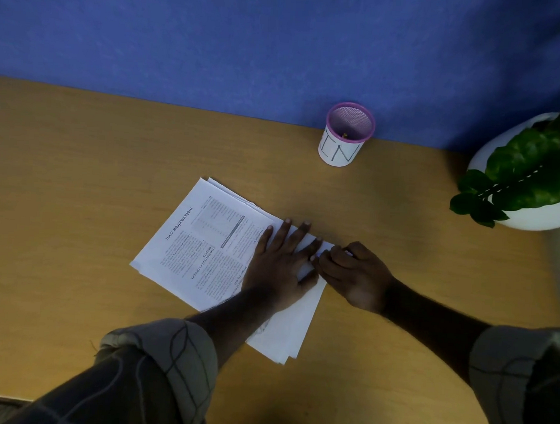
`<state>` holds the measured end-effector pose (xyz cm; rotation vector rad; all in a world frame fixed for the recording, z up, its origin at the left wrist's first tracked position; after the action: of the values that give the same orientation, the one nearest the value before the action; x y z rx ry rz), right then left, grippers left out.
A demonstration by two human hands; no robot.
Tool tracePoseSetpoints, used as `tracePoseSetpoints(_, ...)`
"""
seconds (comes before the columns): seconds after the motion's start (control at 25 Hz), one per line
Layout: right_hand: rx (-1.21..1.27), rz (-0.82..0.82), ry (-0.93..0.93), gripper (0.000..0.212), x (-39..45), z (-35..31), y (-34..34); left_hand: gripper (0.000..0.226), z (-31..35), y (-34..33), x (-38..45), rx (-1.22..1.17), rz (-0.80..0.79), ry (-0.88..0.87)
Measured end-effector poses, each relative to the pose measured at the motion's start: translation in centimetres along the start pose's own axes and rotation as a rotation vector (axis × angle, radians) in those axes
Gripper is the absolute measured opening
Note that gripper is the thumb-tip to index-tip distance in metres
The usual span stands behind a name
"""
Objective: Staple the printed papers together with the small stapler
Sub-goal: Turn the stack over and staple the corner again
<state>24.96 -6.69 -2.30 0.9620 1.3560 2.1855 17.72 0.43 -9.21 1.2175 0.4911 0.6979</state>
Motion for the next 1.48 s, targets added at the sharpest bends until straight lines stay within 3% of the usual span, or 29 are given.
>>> tracePoseSetpoints(0.16, -0.058, -0.033, 0.077, 0.008, 0.6, -1.0, -0.3, 0.063, 0.3, 0.1, -0.1, 0.013, 0.015, -0.013)
tracePoseSetpoints(0.36, 0.023, -0.053, -0.105, 0.017, 0.0, 0.1, -0.9, 0.06, 0.1, 0.3, -0.2, 0.012, 0.029, -0.009)
tracePoseSetpoints(0.56, 0.176, -0.177, -0.484, 0.036, -1.8, 2.7, -1.5, 0.063, 0.2, 0.4, -0.2, 0.007, 0.019, -0.011)
tracePoseSetpoints(0.84, 0.42, -0.24, -0.945, 0.026, -4.3, 5.2, -1.6, 0.075, 0.0, 0.0, -0.2, 0.015, -0.008, 0.009)
tracePoseSetpoints(1.2, 0.444, -0.205, -1.382, 0.024, -7.6, 6.5, -2.7, 0.088, -0.1, 0.8, -0.6, -0.191, -0.007, 0.048)
tracePoseSetpoints(1.36, 0.234, -0.214, -1.436, 0.027, -8.0, 5.9, -1.4, 0.085, -0.7, 1.1, -0.9, -0.299, 0.006, 0.095)
tracePoseSetpoints(1.48, 0.155, -0.145, -1.323, 0.026, -6.2, 4.9, 0.0, 0.082, -0.9, 1.5, -1.0, -0.369, 0.025, 0.109)
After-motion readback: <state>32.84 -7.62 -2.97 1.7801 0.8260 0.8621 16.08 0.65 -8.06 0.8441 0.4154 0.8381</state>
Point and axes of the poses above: each hand's wrist, its own x-axis towards the middle knuckle, its own y-axis out of the back of the hand, z = x × y, the point moved 9 cm from there along x, towards the middle knuckle, and after that the axes turned 2 degrees about y, right-handed, at the moved point
